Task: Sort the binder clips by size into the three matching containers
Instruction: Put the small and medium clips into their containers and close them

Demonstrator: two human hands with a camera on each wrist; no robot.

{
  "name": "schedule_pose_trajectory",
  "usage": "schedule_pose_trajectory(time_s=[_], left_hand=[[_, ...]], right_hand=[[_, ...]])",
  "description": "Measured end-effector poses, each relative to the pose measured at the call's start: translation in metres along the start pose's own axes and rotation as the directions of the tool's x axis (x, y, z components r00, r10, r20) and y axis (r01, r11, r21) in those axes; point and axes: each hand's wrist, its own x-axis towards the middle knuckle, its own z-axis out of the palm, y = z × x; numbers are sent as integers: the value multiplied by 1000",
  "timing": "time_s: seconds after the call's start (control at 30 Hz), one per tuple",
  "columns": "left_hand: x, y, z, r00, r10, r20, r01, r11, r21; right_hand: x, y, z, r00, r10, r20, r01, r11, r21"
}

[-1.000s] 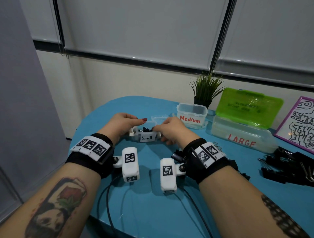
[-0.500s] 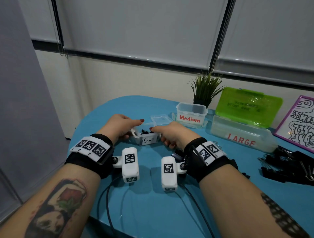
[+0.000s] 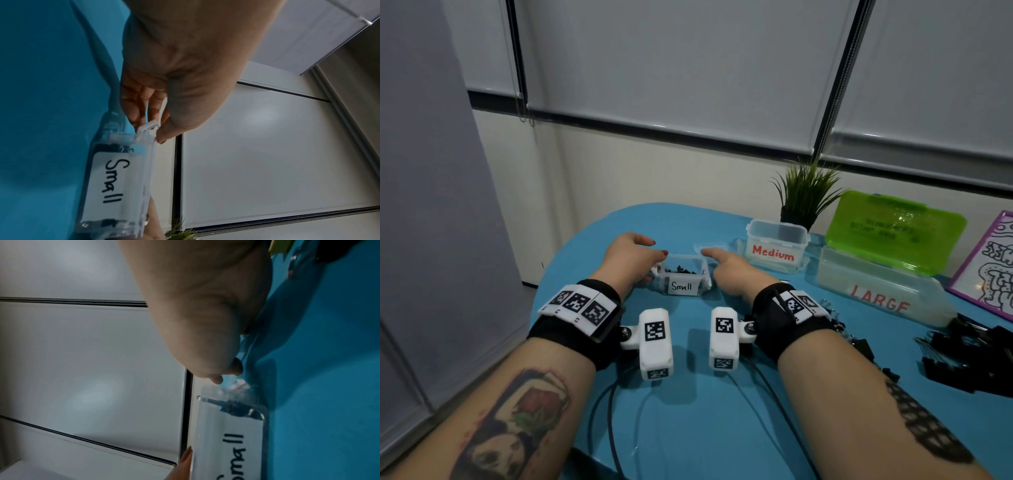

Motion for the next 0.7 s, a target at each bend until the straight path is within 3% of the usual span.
schedule_pose_trajectory(time_s=[0.07, 0.2, 0.33, 0.4, 0.5, 0.57, 0.63, 0.7], left_hand=[[2, -1, 1, 1000, -4, 2, 4, 1000, -12], [5, -4, 3, 1000, -15, 8, 15, 999, -33], [5, -4, 3, 1000, -20, 24, 21, 998, -64], [5, -4, 3, 999, -33, 33, 35, 997, -68], [4, -4, 3, 999, -30, 40, 32, 998, -54], [6, -6, 2, 999, -19, 48, 21, 999, -36], [4, -6, 2, 1000, 14, 22, -14, 1000, -9], [-1, -2, 1, 999, 47, 27, -46, 999, -23]], right_hand=[[7, 5, 3, 1000, 22, -11, -22, 999, -47], [9, 14, -2, 974, 57, -218, -85, 989, -121], [3, 12, -4, 969, 1, -248, -68, 962, -264], [-1, 8, -5, 951, -29, -309, -54, 965, -255], [-5, 3, -10, 858, -63, -509, 55, 998, -31], [-11, -3, -11, 837, -39, -545, 202, 949, 242], [-16, -12, -11, 892, 25, -452, 265, 782, 565], [-22, -20, -12, 961, 50, -272, 205, 532, 822]])
